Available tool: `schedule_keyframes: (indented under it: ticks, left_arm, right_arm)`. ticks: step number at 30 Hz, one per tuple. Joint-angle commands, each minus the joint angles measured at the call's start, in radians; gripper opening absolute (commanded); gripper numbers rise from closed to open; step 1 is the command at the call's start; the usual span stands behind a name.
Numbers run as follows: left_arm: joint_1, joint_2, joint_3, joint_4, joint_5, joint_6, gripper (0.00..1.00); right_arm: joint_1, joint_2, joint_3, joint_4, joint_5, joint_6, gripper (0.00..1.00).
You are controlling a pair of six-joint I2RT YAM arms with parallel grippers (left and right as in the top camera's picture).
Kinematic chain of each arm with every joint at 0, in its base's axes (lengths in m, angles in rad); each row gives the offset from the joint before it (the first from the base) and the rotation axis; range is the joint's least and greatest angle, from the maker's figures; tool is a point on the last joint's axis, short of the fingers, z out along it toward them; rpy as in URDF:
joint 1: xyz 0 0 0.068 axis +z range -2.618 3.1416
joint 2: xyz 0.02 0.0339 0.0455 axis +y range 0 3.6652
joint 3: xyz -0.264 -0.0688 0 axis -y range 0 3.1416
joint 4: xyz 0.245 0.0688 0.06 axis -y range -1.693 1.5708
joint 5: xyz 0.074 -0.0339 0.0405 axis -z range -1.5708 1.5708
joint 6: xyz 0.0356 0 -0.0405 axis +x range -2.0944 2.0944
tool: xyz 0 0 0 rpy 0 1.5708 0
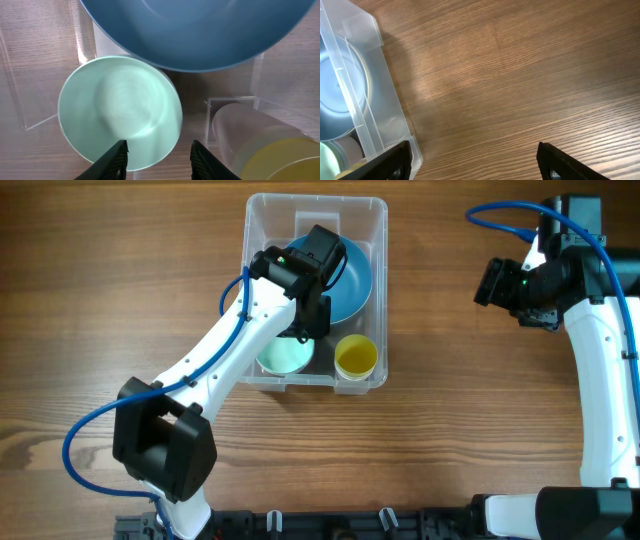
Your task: Pack container
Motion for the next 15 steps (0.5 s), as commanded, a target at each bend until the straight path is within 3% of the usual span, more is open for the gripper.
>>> schedule_keyframes:
  ticks: [1,3,4,5,6,7,8,13,15]
  left_arm:
    - [0.013,-0.022,0.011,-0.032,-0.051,0.008,0.40]
    - [0.034,-0.045,0.011,-0.080,-0.077,0.008,0.31]
    - [0.046,-0.051,0.011,-0.112,-0.069,0.008,0.24]
    - [0.054,-0.051,0.011,-0.141,-0.054,0.008,0.22]
    - [0.062,-0.051,0.011,-0.180,-0.039,0.008,0.20]
    - [0.069,-0.051,0.011,-0.213,-0.041,0.005,0.08]
    - [0.078,-0.051,0.011,-0.224,-0.041,0.003,0.04]
    - [0.148,-0.100,0.011,-0.101,-0.041,-0.014,0.08]
    - [0.192,-0.140,0.011,-0.056,-0.055,-0.014,0.04]
  right_arm:
    - [0.001,0.014,-0.004,-0.001,-0.016,-0.013,0.81]
    - [0.001,0.014,-0.004,0.000,-0.016,-0.014,0.74]
    - [0.001,0.015,-0.004,0.003,-0.016,-0.017,0.57]
    - [0.001,0.016,-0.004,0.006,-0.016,-0.017,0.44]
    - [0.003,0.019,-0.004,0.009,-0.016,-0.017,0.33]
    - [0.006,0.024,-0.004,0.011,-0.016,-0.017,0.28]
    - [0.014,0.034,-0.004,0.014,-0.016,-0.017,0.26]
    - [0.071,0.113,-0.004,0.063,-0.016,-0.034,0.26]
    - [0.090,0.148,-0.004,0.097,-0.016,-0.039,0.16]
